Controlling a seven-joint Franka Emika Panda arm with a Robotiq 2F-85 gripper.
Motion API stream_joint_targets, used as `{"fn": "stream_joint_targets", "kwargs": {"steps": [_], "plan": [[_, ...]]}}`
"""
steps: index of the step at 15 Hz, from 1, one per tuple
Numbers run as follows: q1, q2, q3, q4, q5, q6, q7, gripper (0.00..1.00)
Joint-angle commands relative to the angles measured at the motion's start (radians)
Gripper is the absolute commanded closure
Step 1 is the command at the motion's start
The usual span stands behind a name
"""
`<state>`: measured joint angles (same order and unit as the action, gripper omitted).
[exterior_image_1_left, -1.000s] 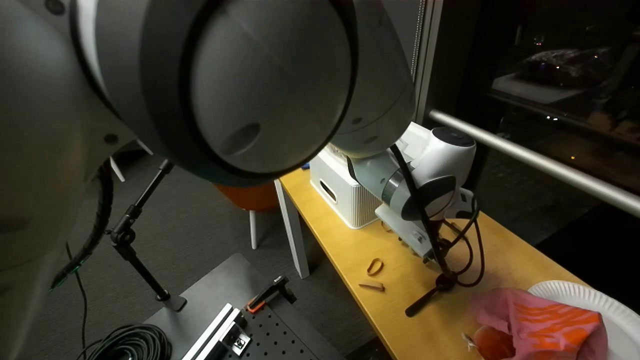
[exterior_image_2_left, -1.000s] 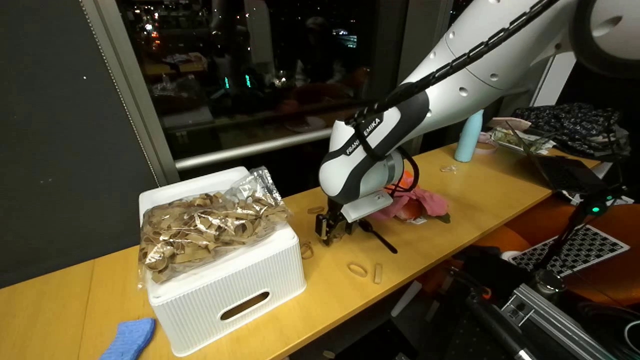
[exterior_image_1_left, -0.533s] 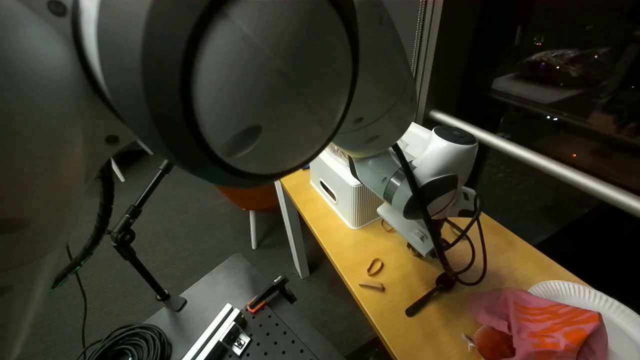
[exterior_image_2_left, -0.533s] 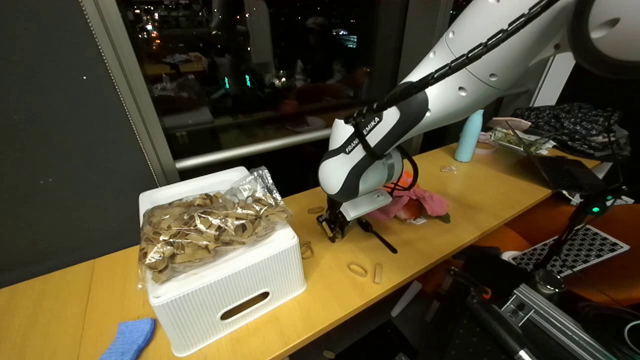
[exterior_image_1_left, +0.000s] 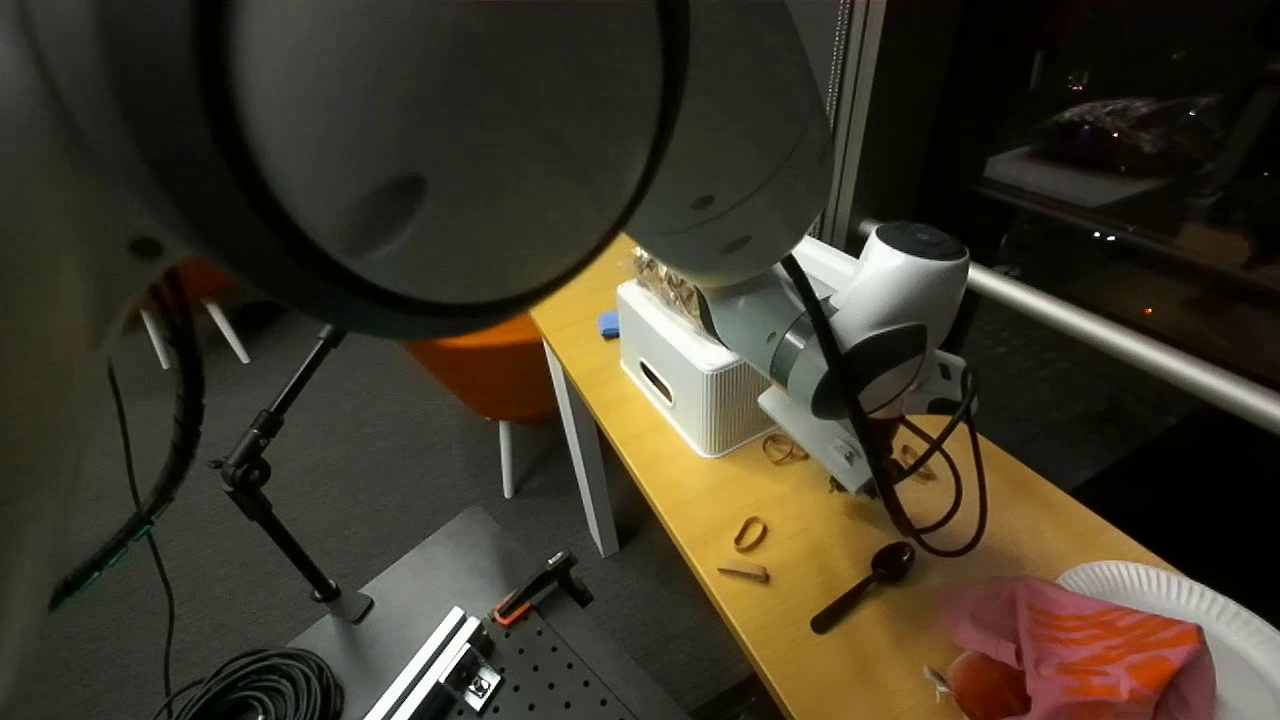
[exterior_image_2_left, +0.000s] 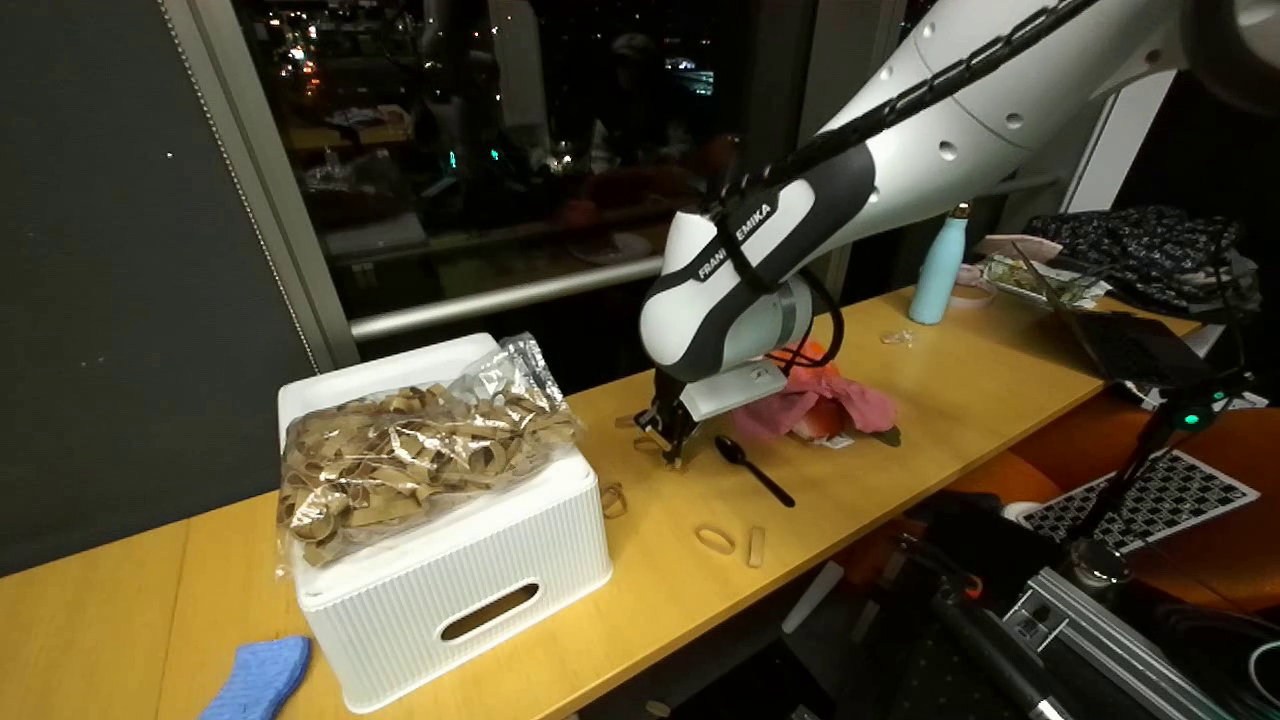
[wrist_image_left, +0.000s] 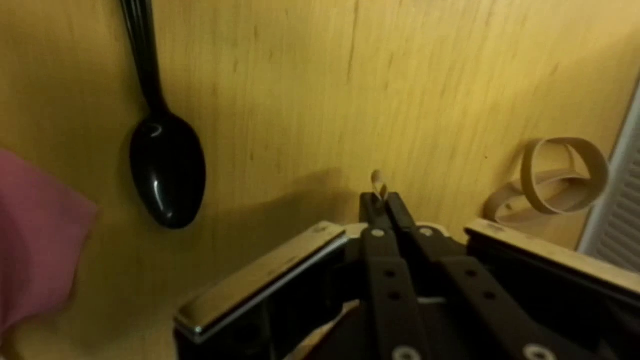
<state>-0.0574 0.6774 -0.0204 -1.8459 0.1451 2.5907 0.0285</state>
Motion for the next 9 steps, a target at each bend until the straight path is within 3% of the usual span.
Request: {"fn": "stream_joint_targets", "kwargs": {"steps": [1, 5, 9], "plan": [[-0.03, -0.221, 0.028, -0.151, 0.045, -0.039, 0.014, 0.99], [-0.069, -0.406, 0.099, -0.23, 0.195, -0.053, -0.067, 0.99], [-0.063, -0.484, 0.175, -0.227, 0.435, -0.077, -0.241, 0.99]]}}
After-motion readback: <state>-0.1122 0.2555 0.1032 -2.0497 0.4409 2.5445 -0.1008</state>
